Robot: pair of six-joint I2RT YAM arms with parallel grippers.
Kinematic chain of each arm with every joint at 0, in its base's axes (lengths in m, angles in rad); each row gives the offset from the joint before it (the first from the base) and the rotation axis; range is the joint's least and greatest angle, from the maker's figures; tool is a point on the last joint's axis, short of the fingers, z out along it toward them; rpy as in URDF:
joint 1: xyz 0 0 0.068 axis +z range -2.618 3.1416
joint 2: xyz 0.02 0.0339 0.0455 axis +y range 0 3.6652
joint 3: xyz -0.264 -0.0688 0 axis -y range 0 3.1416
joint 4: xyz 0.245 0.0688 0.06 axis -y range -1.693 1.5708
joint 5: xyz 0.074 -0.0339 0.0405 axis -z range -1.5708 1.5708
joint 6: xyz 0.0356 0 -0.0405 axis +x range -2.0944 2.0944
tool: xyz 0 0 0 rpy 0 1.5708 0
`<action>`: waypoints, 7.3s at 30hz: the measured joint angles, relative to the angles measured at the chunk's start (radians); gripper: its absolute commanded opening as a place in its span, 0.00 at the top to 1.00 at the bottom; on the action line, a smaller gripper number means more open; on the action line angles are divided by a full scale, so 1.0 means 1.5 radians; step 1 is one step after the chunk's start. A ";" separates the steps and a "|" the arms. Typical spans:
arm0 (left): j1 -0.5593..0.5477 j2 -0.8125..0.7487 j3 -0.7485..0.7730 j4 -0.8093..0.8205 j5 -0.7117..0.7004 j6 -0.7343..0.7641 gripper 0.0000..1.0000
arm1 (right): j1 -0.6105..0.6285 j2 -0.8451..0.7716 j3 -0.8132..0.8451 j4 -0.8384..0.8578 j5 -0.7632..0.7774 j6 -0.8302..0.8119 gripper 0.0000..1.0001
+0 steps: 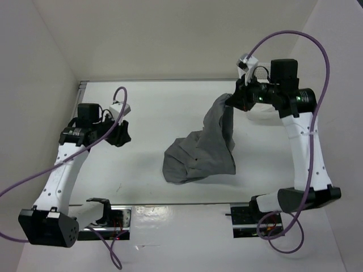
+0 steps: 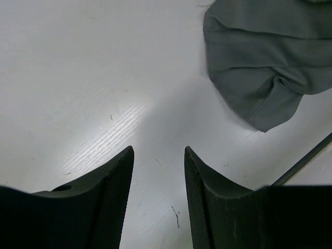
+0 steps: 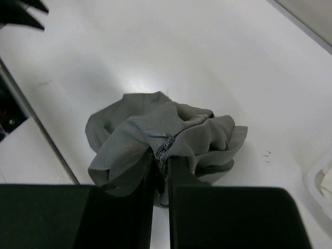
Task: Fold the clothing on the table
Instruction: Flatten the skirt out
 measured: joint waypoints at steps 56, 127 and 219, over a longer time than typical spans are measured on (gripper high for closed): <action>-0.684 0.745 0.439 0.287 -0.659 -0.245 0.45 | -0.245 0.020 -0.172 0.221 0.442 0.258 0.02; -0.747 1.078 0.842 0.271 -0.973 -0.243 0.86 | -0.377 -0.079 -0.268 0.233 0.180 0.246 0.03; 0.043 0.571 0.116 0.046 -0.097 -0.170 1.00 | 0.306 0.956 0.729 0.002 0.297 0.162 0.30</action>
